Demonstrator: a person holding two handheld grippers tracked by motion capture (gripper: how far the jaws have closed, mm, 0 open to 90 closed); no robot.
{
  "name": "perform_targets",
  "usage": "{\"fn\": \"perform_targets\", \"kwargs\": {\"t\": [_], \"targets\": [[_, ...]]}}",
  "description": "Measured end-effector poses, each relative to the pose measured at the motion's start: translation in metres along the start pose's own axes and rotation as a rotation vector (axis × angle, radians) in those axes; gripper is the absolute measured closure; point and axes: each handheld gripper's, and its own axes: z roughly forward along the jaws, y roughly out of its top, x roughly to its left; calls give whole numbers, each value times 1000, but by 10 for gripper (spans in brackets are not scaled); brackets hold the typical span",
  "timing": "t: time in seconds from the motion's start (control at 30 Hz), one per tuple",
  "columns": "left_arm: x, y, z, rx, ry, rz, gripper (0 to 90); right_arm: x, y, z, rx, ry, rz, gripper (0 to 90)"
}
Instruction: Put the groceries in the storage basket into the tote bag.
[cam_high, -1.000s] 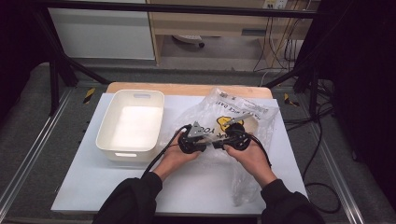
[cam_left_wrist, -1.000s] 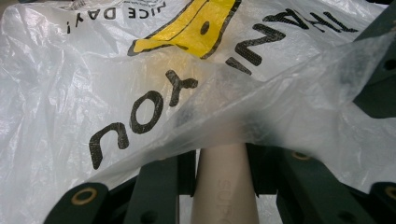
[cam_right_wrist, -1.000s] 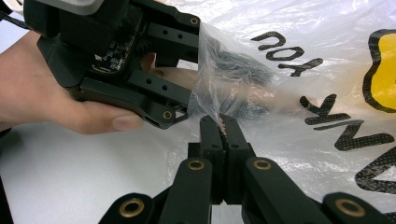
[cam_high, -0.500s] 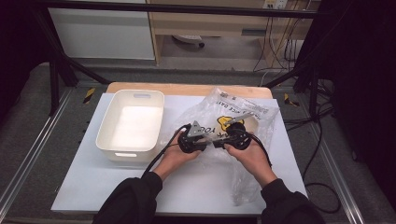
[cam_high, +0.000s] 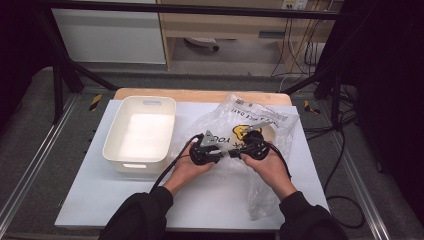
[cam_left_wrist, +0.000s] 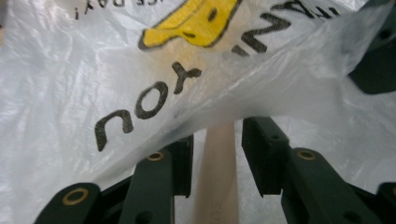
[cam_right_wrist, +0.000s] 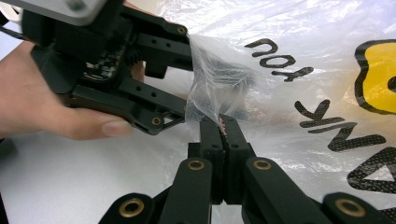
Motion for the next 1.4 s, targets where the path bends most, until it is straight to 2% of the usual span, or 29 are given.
{"fn": "perform_targets", "kwargs": {"t": [0.1,0.2,0.5,0.63,0.9,1.03,1.23,1.33,1.4], "targets": [[-1,0,-2,20,-2,-10,594,0,0,1,-3,-1,0,900],[-2,-1,-8,18,-5,-17,579,-1,0,1,-4,-3,7,900],[-7,-5,-36,-22,0,-56,549,-3,-1,-1,-13,-6,16,900],[-14,-6,-50,-43,-5,-46,534,-4,-2,0,-11,-16,13,900],[-19,-4,-79,-78,0,-65,472,-5,-8,2,-3,-20,22,900],[-21,2,-89,-106,16,-59,429,-6,-11,2,-3,-19,31,900],[-20,6,-96,-130,52,-70,315,-7,-16,4,-7,-20,32,900],[-18,9,-97,-138,95,-73,236,-8,-18,5,-11,-22,39,900],[-16,10,-98,-142,107,-93,199,-8,-18,6,-10,-24,36,900]]}}
